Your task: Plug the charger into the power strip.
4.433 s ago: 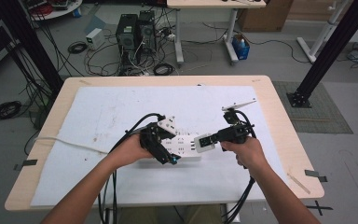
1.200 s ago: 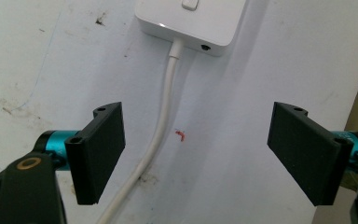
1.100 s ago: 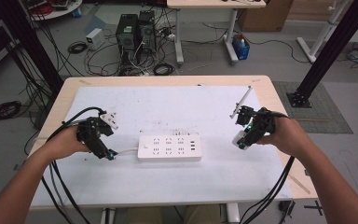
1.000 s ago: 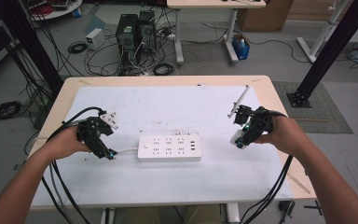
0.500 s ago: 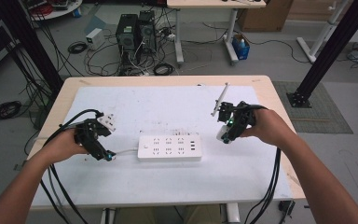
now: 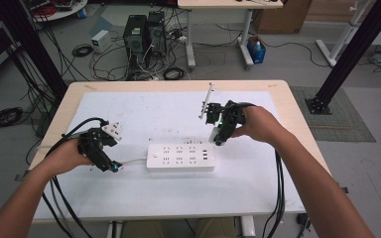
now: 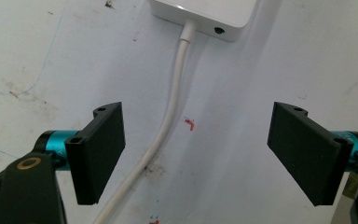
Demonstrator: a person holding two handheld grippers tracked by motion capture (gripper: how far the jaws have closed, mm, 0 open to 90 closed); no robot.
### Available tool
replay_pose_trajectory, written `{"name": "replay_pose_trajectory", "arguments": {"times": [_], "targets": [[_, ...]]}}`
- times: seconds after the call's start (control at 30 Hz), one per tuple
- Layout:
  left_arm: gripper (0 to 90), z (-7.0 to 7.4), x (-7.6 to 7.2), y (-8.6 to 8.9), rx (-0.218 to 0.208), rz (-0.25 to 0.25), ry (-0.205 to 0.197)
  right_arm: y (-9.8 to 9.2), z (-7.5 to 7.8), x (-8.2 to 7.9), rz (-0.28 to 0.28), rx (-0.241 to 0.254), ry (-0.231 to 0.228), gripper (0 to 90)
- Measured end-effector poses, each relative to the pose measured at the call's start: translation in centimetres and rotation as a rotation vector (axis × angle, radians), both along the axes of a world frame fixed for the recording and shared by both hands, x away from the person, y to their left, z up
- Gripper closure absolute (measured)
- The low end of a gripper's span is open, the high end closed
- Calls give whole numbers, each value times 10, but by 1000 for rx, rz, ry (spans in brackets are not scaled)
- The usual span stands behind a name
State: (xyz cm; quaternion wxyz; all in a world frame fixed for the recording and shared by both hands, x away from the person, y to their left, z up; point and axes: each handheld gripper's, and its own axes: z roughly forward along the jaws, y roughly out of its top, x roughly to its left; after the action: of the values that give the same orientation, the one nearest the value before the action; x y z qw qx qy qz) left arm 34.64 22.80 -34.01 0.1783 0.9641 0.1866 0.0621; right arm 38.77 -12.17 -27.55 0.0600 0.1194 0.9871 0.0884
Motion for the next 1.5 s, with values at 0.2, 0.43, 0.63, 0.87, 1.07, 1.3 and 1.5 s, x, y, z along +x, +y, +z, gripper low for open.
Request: {"name": "replay_pose_trajectory", "arguments": {"times": [0.2,0.43,0.63,0.87,1.07,1.3,1.5], "targets": [[191,-2,-3,0,-2,-10,1,25,-7,10,41,-14,-1,623],[192,-4,-4,2,-14,4,2,44,-24,18,90,-48,6,624],[192,-9,-5,1,-36,20,8,58,-37,24,137,-53,22,624],[191,-10,-4,3,-31,12,11,70,-54,24,175,-85,23,624],[191,-11,-5,5,-34,19,8,79,-69,24,216,-127,26,624],[192,-11,-4,6,-16,11,11,85,-76,19,250,-144,3,625],[191,-12,-6,3,-28,14,14,84,-79,21,239,-146,26,626]]}}
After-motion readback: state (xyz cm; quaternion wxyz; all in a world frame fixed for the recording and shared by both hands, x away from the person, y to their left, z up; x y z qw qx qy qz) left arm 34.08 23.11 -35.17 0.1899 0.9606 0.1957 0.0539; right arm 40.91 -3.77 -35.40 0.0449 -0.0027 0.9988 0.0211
